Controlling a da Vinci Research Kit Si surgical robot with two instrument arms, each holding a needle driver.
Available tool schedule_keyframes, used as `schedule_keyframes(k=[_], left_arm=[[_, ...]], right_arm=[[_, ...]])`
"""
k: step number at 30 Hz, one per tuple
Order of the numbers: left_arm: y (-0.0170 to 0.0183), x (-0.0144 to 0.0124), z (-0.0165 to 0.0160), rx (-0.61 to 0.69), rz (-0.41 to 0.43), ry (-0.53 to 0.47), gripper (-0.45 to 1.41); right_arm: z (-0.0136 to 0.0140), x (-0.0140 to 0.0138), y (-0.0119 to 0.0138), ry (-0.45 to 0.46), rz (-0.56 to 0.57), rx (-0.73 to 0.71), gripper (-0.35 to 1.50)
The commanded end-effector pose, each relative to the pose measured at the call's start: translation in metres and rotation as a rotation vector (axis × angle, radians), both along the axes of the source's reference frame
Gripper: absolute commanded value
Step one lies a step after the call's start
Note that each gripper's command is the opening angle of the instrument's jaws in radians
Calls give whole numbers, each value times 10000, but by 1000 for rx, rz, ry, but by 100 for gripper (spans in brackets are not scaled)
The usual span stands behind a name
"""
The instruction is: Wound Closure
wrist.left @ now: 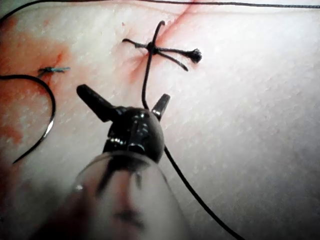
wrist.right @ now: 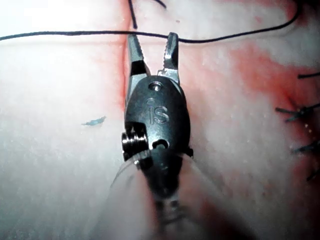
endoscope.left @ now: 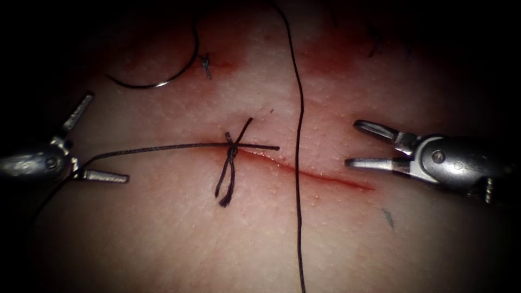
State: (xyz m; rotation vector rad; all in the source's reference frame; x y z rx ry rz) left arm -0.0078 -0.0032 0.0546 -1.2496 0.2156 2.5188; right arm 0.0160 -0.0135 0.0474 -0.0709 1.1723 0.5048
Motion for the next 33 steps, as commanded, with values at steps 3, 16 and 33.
schedule_keyframes(k=[3,16,33], left_arm=[[-18,7,37,49,56,64,118],[-32,91,114,32,283,487,123],[66,102,-19,-110,-86,161,-2]], right_arm=[[6,9,-5,2,-2,0,74],[6,13,-10,-4,-26,9,66],[5,13,-9,-4,-26,10,64]])
